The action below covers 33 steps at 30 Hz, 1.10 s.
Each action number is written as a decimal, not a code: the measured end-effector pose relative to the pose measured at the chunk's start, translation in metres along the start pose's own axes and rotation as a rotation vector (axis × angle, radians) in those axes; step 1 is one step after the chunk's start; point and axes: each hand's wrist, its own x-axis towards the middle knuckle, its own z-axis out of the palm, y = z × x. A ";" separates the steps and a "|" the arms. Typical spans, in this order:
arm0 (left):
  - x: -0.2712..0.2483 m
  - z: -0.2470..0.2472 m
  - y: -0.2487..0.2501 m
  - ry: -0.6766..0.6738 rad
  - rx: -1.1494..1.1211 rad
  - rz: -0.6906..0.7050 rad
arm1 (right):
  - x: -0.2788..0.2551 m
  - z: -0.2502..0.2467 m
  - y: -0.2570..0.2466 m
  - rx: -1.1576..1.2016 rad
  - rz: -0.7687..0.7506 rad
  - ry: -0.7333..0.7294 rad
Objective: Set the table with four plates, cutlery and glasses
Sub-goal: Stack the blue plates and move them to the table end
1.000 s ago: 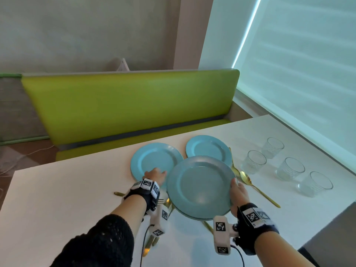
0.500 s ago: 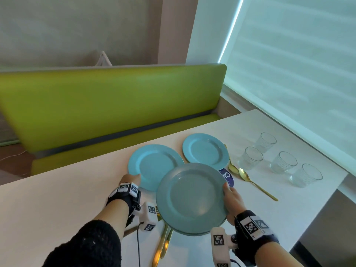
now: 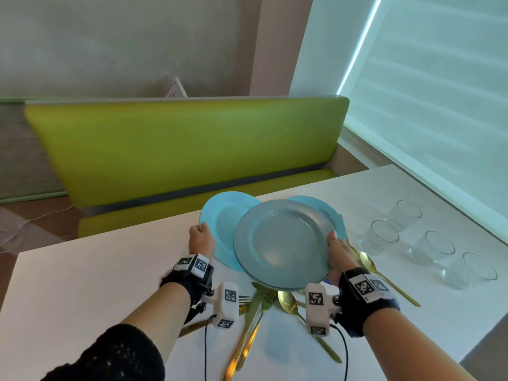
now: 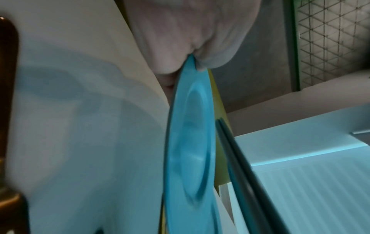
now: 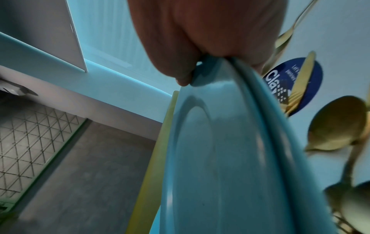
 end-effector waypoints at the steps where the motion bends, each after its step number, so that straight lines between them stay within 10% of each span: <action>1: -0.003 0.000 0.002 -0.001 -0.015 0.010 | 0.002 0.002 -0.005 0.034 0.000 -0.018; 24: -0.016 0.074 0.015 0.053 -0.330 -0.118 | 0.059 0.024 -0.024 -0.373 -0.161 -0.166; 33: -0.001 0.077 0.010 0.162 -0.264 -0.114 | 0.117 -0.015 -0.008 -0.538 0.227 0.093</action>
